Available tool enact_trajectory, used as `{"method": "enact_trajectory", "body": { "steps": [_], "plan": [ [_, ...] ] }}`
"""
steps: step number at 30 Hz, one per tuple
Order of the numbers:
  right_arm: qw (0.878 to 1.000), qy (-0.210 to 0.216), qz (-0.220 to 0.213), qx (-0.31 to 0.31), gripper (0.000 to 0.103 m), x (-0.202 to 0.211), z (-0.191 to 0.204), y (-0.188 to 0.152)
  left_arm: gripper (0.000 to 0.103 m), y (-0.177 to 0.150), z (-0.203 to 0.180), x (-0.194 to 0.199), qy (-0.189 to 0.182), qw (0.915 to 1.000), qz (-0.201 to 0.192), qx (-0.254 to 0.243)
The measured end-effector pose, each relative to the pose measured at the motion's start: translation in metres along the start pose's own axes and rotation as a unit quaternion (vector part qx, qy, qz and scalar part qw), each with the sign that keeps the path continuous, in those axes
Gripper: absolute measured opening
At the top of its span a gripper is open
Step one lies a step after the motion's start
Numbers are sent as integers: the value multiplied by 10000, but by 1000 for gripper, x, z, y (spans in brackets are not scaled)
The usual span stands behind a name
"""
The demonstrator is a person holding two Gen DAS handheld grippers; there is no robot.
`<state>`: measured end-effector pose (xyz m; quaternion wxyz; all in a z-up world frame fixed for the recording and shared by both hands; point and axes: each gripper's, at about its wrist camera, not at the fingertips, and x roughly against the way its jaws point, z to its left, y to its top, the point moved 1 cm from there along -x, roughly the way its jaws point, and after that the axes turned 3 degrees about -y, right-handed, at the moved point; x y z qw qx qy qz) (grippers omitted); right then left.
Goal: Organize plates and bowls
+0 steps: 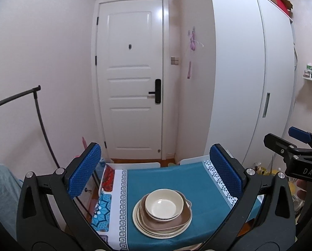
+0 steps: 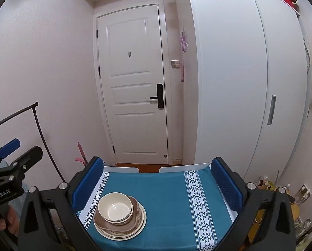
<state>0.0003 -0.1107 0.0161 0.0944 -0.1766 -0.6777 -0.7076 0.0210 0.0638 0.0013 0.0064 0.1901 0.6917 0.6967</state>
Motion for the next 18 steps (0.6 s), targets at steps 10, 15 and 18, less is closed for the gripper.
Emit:
{"method": "enact_trajectory", "body": {
  "steps": [10,15,18],
  "plan": [
    [9998,-153,1,89,102,-7,2,1,103,3,6,-6,56,9999,20,86],
    [9998,-179,-2,81,102,-9,0,2,103,2,5,-7,84,9999,3,75],
    [9998,-184,0,83,102,-10,0,3,103,1,6,-8,77,9999,-8,92]
  ]
}}
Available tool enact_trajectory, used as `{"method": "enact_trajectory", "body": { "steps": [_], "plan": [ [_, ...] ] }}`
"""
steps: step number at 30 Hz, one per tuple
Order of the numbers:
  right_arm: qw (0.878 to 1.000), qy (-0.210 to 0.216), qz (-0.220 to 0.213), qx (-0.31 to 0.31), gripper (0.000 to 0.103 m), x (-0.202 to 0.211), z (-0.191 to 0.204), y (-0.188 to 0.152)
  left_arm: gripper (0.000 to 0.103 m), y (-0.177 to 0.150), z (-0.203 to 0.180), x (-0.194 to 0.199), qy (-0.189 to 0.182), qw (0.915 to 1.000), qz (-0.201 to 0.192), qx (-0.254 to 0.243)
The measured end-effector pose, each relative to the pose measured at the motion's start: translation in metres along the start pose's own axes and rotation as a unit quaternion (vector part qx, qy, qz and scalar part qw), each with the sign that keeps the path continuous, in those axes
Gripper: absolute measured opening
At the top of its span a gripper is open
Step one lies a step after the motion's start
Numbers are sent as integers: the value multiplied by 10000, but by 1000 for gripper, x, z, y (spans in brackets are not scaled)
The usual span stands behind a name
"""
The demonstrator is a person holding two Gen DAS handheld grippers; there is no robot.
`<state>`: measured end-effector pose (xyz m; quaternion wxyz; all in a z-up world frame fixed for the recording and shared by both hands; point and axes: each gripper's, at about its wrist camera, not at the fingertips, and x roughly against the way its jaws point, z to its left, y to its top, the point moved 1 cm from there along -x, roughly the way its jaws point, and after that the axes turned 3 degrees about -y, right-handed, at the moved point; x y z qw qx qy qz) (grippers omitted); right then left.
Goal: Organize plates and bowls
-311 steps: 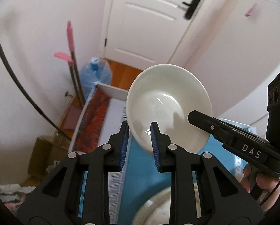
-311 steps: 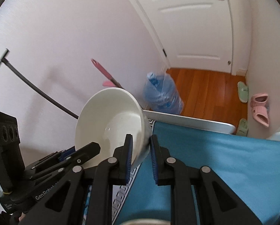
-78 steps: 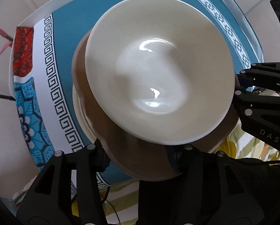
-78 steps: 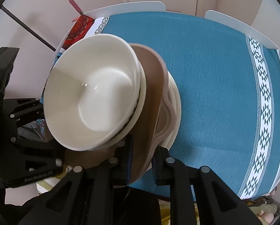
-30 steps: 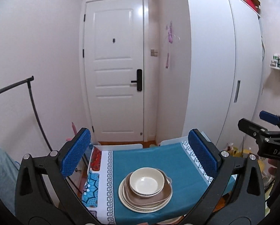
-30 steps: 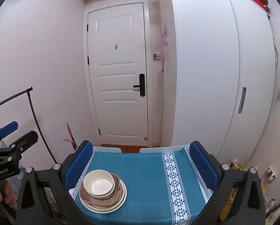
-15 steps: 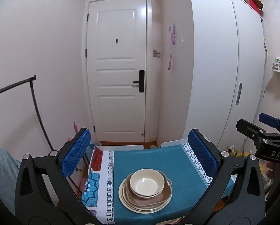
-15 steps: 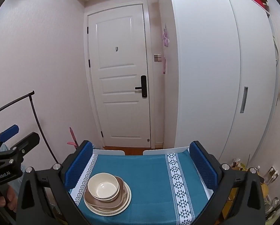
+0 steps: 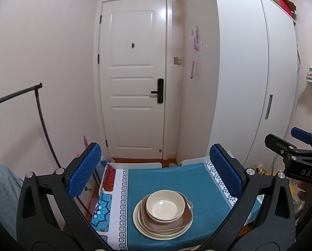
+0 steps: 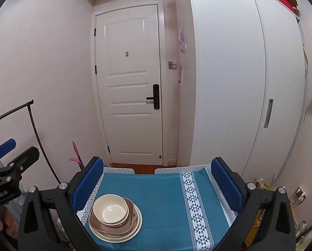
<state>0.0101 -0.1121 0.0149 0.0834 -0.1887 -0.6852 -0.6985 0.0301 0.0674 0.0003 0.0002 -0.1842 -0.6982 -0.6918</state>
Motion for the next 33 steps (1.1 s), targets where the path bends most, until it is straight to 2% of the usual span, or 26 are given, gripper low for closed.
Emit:
{"method": "enact_trajectory", "body": {
  "steps": [28,33],
  "plan": [
    [10000,19,51,-11,102,-8,-2,1,103,-2,5,-7,59,10000,-41,-42],
    [10000,21,47,-14,102,-10,-2,1,103,-2,6,-5,99,9998,-162,-27]
  ]
}}
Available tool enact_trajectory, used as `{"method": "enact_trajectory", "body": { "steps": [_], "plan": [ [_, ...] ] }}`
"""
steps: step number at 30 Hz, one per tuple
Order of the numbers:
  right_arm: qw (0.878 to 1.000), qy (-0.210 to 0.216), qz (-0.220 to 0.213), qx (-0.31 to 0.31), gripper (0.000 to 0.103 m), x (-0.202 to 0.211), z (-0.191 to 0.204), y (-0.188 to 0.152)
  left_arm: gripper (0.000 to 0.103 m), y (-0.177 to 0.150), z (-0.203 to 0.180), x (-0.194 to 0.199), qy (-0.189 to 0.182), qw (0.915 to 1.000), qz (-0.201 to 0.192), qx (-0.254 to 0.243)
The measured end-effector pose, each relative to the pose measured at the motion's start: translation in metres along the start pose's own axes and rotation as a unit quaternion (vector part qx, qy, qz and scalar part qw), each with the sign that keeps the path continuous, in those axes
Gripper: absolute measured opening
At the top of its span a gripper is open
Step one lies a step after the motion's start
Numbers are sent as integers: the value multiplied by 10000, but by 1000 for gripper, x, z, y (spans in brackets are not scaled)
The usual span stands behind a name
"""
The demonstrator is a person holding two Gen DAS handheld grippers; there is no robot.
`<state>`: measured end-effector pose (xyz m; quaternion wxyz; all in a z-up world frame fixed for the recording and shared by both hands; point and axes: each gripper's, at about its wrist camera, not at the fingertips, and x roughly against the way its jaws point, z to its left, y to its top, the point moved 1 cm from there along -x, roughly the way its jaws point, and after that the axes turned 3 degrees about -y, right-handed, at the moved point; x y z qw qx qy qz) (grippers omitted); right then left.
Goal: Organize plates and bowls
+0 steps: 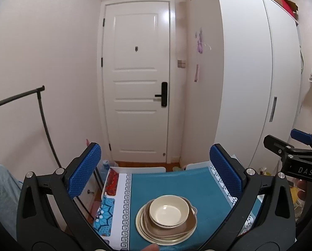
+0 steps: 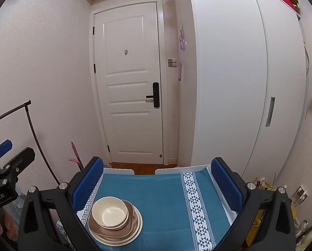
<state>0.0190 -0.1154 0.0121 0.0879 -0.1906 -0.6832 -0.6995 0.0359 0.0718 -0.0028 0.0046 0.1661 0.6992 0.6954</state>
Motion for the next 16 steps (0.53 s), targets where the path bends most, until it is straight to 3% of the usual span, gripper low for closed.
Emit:
{"method": "enact_trajectory", "body": {
  "steps": [16],
  "plan": [
    [10000,72,40,-21,102,-26,5,5,103,15,0,-21,173,9998,-138,-7]
  ]
}}
